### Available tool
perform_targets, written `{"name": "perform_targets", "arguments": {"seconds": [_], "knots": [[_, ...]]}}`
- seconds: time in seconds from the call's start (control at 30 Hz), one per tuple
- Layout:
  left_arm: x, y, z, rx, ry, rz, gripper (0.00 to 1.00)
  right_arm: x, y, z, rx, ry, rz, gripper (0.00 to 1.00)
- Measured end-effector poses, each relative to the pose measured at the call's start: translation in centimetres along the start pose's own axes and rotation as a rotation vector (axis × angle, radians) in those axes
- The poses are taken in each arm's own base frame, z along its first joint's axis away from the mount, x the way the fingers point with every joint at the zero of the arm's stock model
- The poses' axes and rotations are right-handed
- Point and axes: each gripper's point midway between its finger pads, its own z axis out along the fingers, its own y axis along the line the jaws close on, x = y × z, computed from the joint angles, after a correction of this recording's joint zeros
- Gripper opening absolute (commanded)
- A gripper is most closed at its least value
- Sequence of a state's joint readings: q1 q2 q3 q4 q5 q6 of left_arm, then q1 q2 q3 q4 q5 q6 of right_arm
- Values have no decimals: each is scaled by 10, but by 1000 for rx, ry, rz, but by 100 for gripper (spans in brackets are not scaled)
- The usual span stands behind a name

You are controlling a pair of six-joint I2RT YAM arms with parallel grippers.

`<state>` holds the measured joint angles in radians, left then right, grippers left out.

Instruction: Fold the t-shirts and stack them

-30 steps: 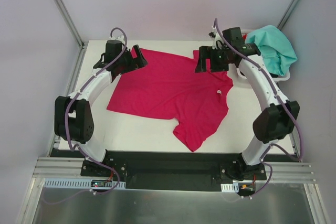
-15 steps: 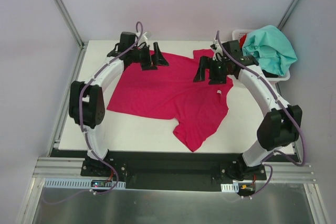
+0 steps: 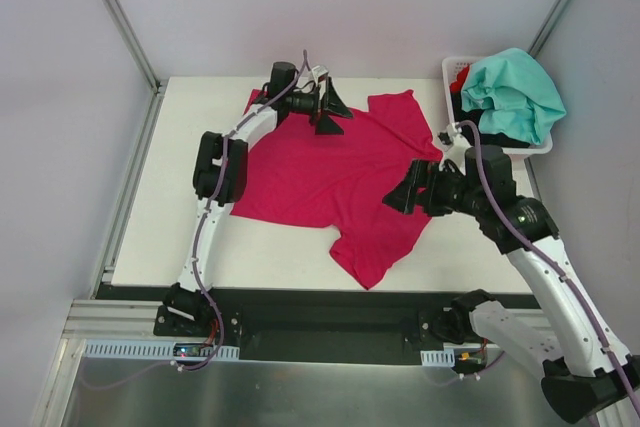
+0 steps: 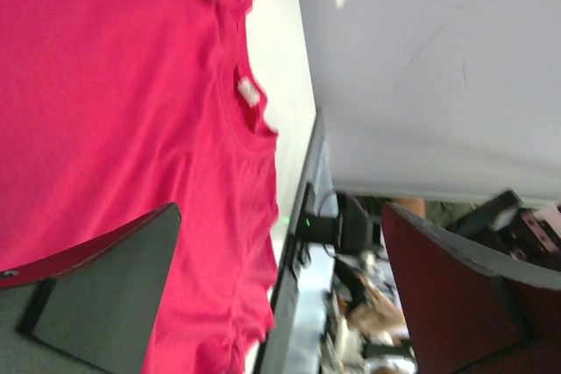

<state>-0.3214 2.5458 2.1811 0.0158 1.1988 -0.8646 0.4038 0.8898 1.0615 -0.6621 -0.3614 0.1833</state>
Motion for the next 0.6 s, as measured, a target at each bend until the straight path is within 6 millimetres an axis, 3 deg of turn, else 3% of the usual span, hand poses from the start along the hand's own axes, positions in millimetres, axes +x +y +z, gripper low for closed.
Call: {"name": "perform_targets", "arguments": {"seconds": [0.13,0.3,0.47,0.6], "knots": [[16,22,2,46,18,-106,99,24,-14,8,45,76,31,96],[52,71,-14,-22,9,-259,99,50,-32,30,142,237,35,96],[44,79,-66,-285,-153,-222,99,88,-41,50,234,400,-43,96],[34,66,-119,-508,-283,-136,99,127,-41,53,246,492,-89,96]]}}
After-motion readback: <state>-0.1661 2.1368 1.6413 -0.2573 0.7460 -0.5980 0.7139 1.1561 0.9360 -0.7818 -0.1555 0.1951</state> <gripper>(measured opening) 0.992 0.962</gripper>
